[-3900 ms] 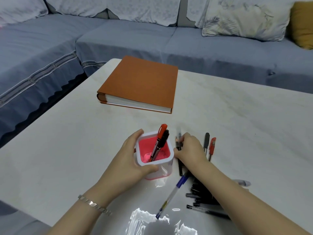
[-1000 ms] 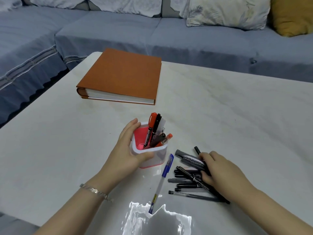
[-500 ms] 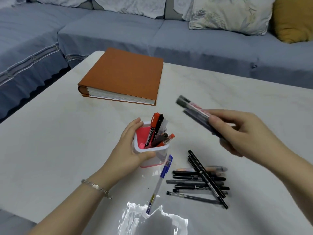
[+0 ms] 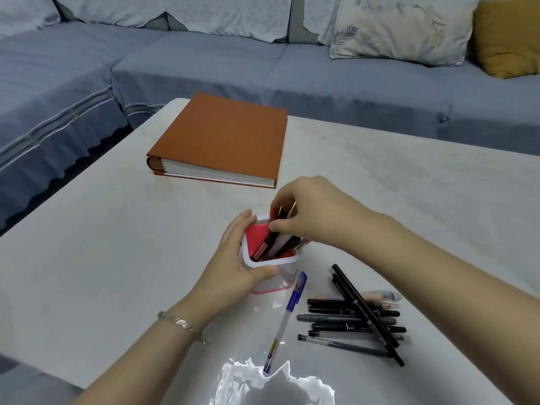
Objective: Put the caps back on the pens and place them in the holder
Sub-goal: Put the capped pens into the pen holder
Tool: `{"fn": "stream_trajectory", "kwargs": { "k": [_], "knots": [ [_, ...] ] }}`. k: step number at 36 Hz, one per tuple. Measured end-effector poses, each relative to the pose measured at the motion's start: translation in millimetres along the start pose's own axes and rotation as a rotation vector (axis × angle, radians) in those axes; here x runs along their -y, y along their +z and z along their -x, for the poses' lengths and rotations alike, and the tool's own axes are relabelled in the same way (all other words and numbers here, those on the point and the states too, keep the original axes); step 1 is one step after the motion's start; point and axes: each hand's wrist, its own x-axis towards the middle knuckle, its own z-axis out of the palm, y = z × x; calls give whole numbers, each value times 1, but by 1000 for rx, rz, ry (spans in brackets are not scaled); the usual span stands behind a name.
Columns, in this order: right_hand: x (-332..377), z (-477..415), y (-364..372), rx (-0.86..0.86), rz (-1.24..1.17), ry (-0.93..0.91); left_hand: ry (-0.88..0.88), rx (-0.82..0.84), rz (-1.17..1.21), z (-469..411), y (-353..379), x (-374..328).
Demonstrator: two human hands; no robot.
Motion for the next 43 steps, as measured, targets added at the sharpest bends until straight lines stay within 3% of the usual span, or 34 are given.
{"fn": "stream_trajectory", "kwargs": {
  "k": [3,6,11,15,25,27,31,34,37,43],
  "knots": [
    [-12,21,1,-141,-83,-14,10,-5,-1,-1,0,0],
    [-40,49,1,-272,-157,102,12,-4,-3,-1,0,0],
    [-101,88,29,-21,-102,442,18,-12,3,-1,0,4],
    [-115,106,54,103,-92,531,22,-11,-29,-1,0,3],
    [-103,101,84,117,158,416,2,2,-41,0,1,-2],
    [-104,101,82,67,99,407,-3,7,-41,0,0,-4],
    [-100,102,64,-108,-301,404,-8,8,-79,2,-1,-9],
    [-82,101,42,-182,-479,361,82,-84,-197,10,2,-20],
    [-60,100,22,-237,-480,279,224,-194,-175,16,7,-43],
    [-30,90,8,-281,-328,100,171,-181,160,18,22,-85]
  ]
}}
